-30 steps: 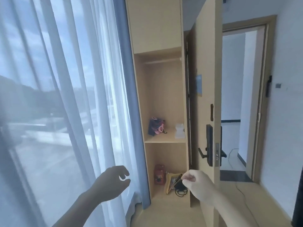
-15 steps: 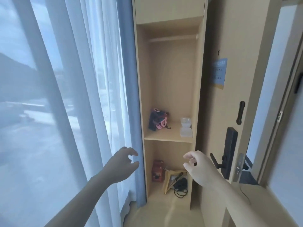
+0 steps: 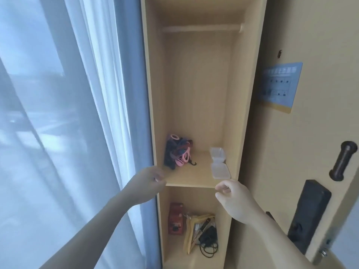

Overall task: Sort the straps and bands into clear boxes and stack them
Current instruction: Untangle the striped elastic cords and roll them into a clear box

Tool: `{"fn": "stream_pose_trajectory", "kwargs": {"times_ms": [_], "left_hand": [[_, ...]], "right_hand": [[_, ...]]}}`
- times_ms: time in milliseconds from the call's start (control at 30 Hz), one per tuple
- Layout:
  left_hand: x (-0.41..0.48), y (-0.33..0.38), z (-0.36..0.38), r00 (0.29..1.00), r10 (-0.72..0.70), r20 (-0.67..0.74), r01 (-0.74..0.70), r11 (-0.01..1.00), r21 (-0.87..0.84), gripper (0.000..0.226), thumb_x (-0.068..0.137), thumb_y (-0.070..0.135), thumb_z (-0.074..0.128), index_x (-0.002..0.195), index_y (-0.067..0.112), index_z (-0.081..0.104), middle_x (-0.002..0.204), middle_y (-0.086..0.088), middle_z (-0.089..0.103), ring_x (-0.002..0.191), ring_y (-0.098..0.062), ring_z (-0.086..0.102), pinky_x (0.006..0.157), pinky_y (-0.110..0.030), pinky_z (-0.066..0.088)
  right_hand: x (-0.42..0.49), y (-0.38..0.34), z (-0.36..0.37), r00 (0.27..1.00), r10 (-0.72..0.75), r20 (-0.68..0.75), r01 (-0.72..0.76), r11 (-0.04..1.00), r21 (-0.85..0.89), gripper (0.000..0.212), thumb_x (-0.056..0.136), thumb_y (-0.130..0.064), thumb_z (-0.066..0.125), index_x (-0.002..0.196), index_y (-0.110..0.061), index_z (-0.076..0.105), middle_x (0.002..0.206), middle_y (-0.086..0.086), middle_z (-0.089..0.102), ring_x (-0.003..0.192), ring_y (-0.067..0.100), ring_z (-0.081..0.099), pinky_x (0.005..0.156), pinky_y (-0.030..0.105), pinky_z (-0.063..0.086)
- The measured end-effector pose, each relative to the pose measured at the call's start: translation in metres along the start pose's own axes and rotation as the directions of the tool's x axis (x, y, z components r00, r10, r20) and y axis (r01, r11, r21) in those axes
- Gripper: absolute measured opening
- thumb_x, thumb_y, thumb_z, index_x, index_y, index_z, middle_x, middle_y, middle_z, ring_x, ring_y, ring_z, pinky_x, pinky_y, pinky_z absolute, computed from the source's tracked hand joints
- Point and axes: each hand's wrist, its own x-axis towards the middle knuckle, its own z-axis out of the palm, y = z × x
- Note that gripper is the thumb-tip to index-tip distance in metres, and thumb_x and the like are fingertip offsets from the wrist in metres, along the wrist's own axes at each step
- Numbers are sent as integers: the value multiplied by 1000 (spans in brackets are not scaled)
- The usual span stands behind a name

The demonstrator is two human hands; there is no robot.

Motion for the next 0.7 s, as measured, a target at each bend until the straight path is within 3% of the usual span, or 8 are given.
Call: {"fn": "stream_pose_trajectory", "kwargs": {"times_ms": [167, 433, 567, 700], "left_hand": [[69, -26, 38, 992, 22, 126, -24, 1000, 9, 15, 91, 32, 58, 106, 33, 62, 104, 14, 66, 91, -4, 65, 72, -21, 50], [182, -61, 83, 984, -54, 169, 54, 999, 7, 23, 90, 33, 59, 112, 28, 65, 103, 10, 68, 93, -9, 66, 81, -29, 57], [246, -67, 104, 981, -98, 166, 95, 995, 26, 33, 85, 32, 55, 115, 25, 66, 110, 8, 67, 99, -11, 64, 87, -32, 56], [303, -73, 122, 977, -162, 141, 159, 987, 29, 29, 85, 29, 56, 112, 28, 66, 108, 11, 67, 97, -5, 62, 82, -23, 51]], "right_hand": [[49, 35, 16, 997, 79, 15, -79, 997, -10, 11, 95, -32, 59, 95, -43, 57, 113, -26, 52, 106, -10, 50, 79, 10, 38], [163, 91, 28, 994, 102, 49, -101, 994, -29, 9, 97, -33, 58, 101, -41, 59, 115, -25, 54, 108, -9, 50, 77, 7, 36], [233, 119, 29, 990, 81, 113, -77, 996, -40, 12, 98, -31, 58, 109, -33, 61, 118, -17, 56, 110, 1, 53, 86, 17, 41], [306, 138, 19, 983, 61, 173, -55, 998, -40, 12, 97, -30, 58, 108, -31, 63, 117, -15, 58, 110, 1, 55, 90, 22, 45]]}}
